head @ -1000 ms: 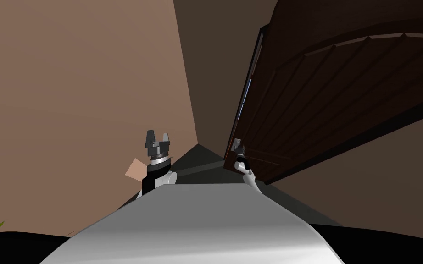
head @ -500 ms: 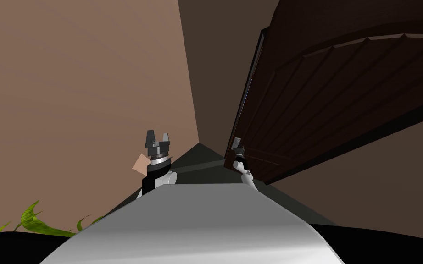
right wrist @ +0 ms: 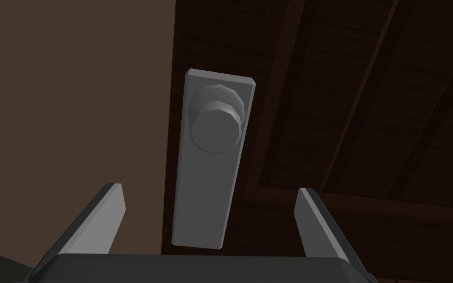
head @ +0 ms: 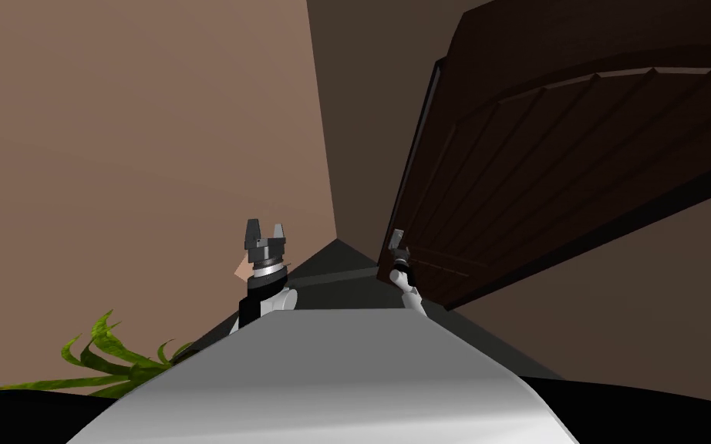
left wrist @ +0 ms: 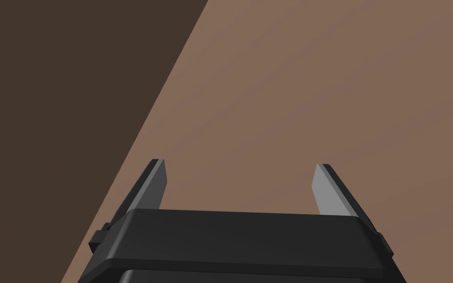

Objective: Pull the door open

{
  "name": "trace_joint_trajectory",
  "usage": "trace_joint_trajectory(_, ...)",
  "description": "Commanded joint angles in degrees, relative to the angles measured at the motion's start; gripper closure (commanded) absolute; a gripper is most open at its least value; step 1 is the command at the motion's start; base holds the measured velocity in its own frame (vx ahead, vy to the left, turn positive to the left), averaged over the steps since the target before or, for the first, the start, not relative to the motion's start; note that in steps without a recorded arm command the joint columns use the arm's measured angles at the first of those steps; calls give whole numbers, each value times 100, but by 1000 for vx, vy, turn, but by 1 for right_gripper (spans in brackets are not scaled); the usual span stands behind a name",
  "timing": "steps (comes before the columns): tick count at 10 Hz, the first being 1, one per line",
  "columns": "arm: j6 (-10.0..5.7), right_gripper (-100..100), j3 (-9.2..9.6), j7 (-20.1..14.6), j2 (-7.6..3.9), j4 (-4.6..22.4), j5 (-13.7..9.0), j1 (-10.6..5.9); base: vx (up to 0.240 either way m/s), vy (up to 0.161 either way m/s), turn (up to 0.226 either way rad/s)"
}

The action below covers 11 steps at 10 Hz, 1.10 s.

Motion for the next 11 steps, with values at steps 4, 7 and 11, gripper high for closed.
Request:
trace_joint_trajectory(4,-1,-100,-39,-359,-96,13,-236,37,-27,-13,46)
trace_joint_trajectory(7,-29,-100,-138,-616,-425,113,-323,106,188,-11,133)
trace_joint_trajectory(11,-45,-100,-204,-843,-710,147,-397,219,174,-43,97)
